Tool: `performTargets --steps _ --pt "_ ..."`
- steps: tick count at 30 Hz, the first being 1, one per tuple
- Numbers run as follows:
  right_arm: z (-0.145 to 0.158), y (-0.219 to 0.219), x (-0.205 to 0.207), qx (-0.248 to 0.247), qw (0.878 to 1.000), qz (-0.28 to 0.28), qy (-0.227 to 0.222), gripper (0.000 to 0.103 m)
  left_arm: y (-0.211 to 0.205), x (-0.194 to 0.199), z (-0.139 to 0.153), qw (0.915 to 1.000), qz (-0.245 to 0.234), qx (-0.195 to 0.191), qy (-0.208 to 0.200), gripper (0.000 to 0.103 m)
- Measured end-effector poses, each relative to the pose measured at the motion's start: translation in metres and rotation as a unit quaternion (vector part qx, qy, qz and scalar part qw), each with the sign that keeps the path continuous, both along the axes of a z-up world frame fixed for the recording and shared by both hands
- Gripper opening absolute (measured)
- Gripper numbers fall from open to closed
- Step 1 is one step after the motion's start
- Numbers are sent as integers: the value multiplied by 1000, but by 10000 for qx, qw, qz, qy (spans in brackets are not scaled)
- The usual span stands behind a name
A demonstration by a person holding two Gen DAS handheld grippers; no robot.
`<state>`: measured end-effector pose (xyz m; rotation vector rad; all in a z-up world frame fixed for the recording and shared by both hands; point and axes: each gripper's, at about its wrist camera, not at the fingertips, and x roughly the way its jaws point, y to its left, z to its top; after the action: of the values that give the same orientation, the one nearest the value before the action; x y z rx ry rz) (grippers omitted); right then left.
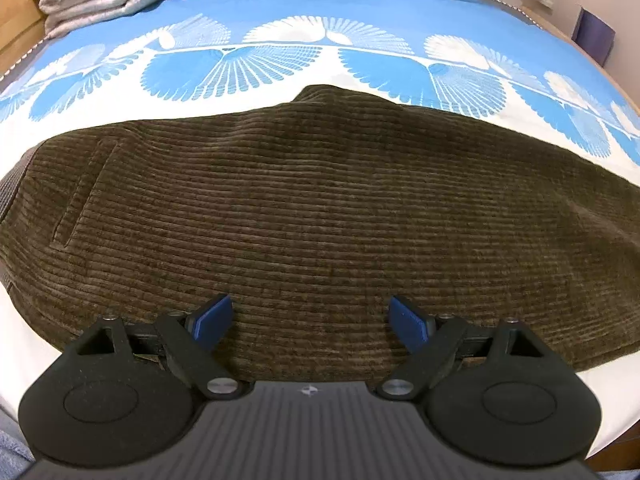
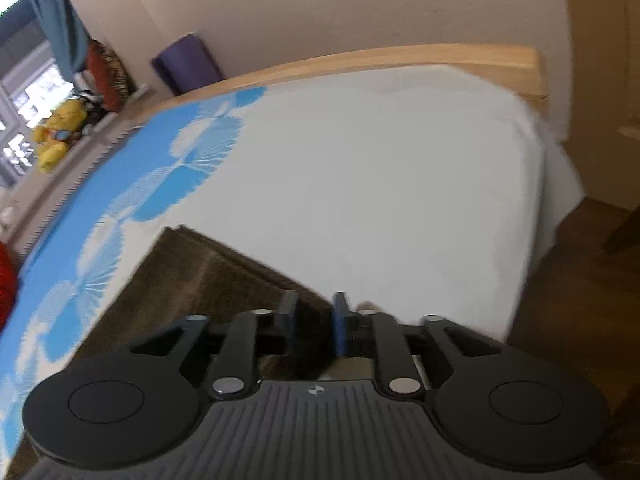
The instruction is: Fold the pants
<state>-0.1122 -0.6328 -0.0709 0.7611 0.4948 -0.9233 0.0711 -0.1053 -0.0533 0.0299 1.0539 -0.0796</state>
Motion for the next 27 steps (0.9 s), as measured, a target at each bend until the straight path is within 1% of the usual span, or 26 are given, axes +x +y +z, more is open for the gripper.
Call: performTargets --steps 2,3,4,5,6,7,8,9,11,13,16,18,20,22,23,26,27 --pt "8 2 -8 -104 9997 -208 -72 28 4 4 5 10000 37 8 -56 89" --pt "14 4 -16 -254 9990 -331 -130 32 6 7 8 9999 67 5 -95 89" --pt "23 3 -18 -419 9979 -412 -282 39 8 9 12 9999 100 -2 -141 89" --pt "31 0 -16 -510 9968 -359 -507 42 11 12 16 9997 134 3 -196 89" --pt "37 -7 -8 -492 9958 -46 -772 45 13 14 20 9995 167 29 -248 89" --pt "41 -15 2 -394 9942 347 -936 44 15 16 22 9993 212 66 -299 89" --pt "44 -24 16 -213 9906 791 -1100 44 16 17 24 9991 255 94 -328 89" --pt "44 -32 30 -70 9864 1115 -1207 44 18 19 24 9989 308 118 -334 89" --pt "42 -46 65 -6 9813 1569 -1111 44 22 22 24 9986 422 136 -293 89" --pt "36 -55 96 -57 9800 1759 -926 45 23 26 21 9983 506 171 -225 89" --pt "15 -63 139 80 9784 1996 -530 45 22 31 15 9981 552 252 -127 89" --pt "7 -62 162 -52 9751 2205 -207 45 20 34 11 9979 548 332 -81 89" --pt "1 -54 172 -258 9713 2363 39 44 20 38 7 9977 561 373 -60 89" --pt "0 -45 175 -548 9699 2357 268 3 21 40 5 9975 594 391 -55 89" --pt "1 -39 174 -798 9681 2355 323 3 21 41 4 9974 603 391 -46 89" --pt "9 -30 163 -1191 9663 2283 72 1 20 43 1 9974 589 405 -32 89" --pt "12 -32 162 -1234 9676 2205 -11 1 19 43 0 9974 579 419 -30 89"
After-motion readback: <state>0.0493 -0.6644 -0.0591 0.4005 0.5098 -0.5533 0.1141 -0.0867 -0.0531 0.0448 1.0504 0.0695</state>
